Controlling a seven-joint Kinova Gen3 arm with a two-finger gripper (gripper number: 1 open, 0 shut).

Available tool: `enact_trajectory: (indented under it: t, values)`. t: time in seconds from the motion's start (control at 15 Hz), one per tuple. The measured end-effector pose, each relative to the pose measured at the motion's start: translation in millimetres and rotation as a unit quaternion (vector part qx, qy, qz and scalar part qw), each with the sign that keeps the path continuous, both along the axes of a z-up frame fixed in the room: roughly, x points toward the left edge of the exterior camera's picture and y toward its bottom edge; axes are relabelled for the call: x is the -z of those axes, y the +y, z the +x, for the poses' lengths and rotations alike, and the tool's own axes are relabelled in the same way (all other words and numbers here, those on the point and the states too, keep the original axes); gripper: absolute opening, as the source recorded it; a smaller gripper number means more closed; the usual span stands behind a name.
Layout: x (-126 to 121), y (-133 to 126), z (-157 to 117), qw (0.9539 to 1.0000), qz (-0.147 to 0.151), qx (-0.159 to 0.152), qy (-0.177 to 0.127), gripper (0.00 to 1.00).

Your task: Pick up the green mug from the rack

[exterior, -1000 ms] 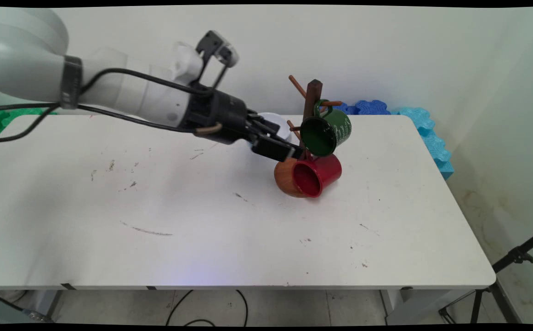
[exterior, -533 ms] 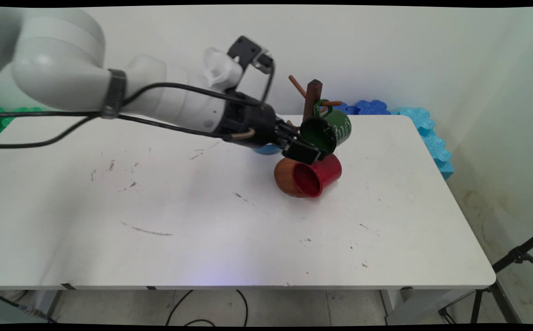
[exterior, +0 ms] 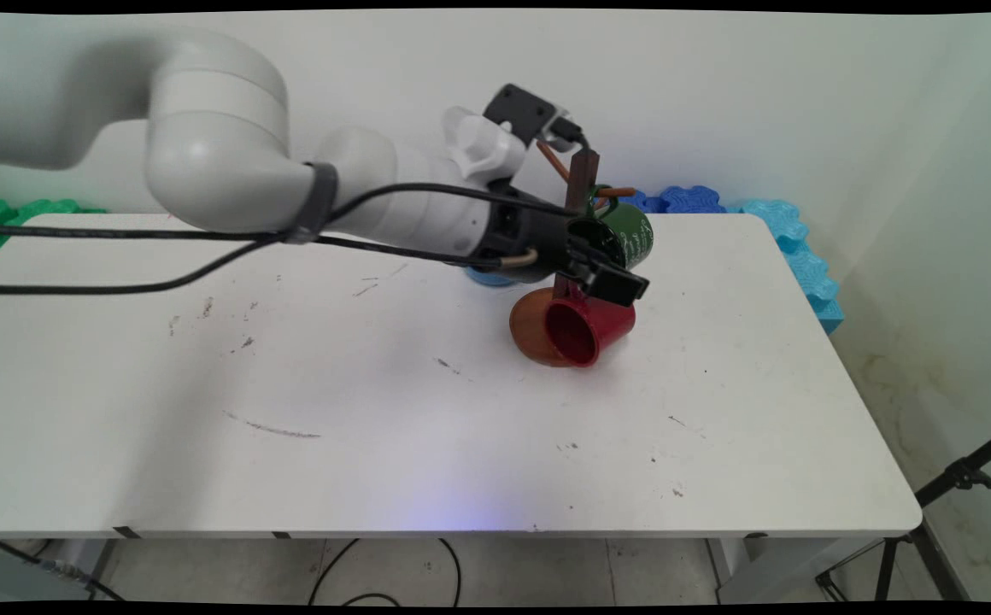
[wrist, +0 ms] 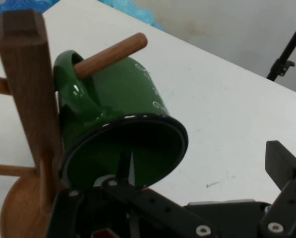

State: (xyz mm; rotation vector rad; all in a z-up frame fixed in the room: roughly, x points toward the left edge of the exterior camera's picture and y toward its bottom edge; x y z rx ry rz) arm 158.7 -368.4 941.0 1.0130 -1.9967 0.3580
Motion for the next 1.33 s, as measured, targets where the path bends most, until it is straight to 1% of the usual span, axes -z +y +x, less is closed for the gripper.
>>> enact_trajectory:
  t: [0.53,1.33]
  values:
    - [19,-6,-28,0.9998,0.002,-0.021,-0.003,1.0]
    - [32,-14,-44,0.9991,-0.016,-0.04,0.003,1.0]
